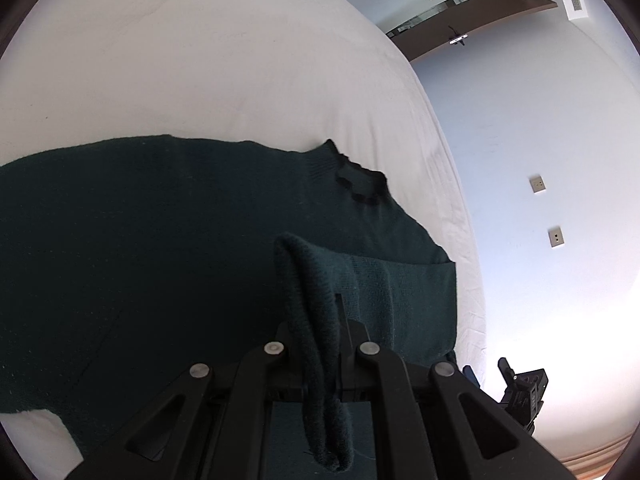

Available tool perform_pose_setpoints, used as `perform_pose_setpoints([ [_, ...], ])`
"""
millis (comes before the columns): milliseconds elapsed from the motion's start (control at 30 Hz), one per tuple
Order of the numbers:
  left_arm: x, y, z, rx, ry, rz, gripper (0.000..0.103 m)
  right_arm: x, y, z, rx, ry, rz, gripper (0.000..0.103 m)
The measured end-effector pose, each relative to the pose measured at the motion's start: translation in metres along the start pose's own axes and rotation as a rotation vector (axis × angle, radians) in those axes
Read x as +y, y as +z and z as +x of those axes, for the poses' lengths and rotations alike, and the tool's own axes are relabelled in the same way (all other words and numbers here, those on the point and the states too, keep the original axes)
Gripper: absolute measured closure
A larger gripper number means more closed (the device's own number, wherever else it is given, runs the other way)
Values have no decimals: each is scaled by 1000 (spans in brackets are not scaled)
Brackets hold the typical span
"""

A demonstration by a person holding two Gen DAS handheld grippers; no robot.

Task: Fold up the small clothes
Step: 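Carry the sleeve across the sweater body toward the left gripper, then lay the sleeve on the sweater body and open the right gripper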

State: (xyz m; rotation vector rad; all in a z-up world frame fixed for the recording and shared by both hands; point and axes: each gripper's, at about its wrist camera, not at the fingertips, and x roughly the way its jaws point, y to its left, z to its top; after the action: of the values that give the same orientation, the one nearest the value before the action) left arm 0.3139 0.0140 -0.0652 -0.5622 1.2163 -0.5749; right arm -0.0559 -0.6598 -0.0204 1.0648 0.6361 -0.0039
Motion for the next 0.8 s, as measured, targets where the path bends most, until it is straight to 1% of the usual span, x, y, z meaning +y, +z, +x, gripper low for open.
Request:
perform_pose_setpoints([
  [67,6,3,4,-1,20,0,96,-9,10,2,2,19,39,23],
  [200,9,2,16,8,50,13,95,-11,33,11,5,24,8,23],
  [267,8,-1,24,11,64,22,95,11,38,10,17,47,-11,23],
  [300,9,-3,27,15,55,21,95,15,44,14,32,59,-23,23],
  [367,12,-4,30,14,41,16,95,38,48,21,68,78,-47,23],
  [400,14,-5,31,12,41,15,92,42,52,28,91,89,-58,23],
  [433,16,-5,31,8,33,12,91,60,44,30,114,99,-68,23],
  [500,11,-6,31,1,15,16,90,65,47,51,174,120,-76,23],
  [567,4,-7,36,2,28,28,90,70,48,65,221,121,-68,23],
  [633,3,-8,37,2,34,43,90,78,42,72,270,124,-89,23],
  [700,1,-9,36,-1,36,51,90,82,27,71,305,72,-107,23],
  [800,-2,-10,38,-11,26,47,90,64,-4,70,321,62,-24,23],
])
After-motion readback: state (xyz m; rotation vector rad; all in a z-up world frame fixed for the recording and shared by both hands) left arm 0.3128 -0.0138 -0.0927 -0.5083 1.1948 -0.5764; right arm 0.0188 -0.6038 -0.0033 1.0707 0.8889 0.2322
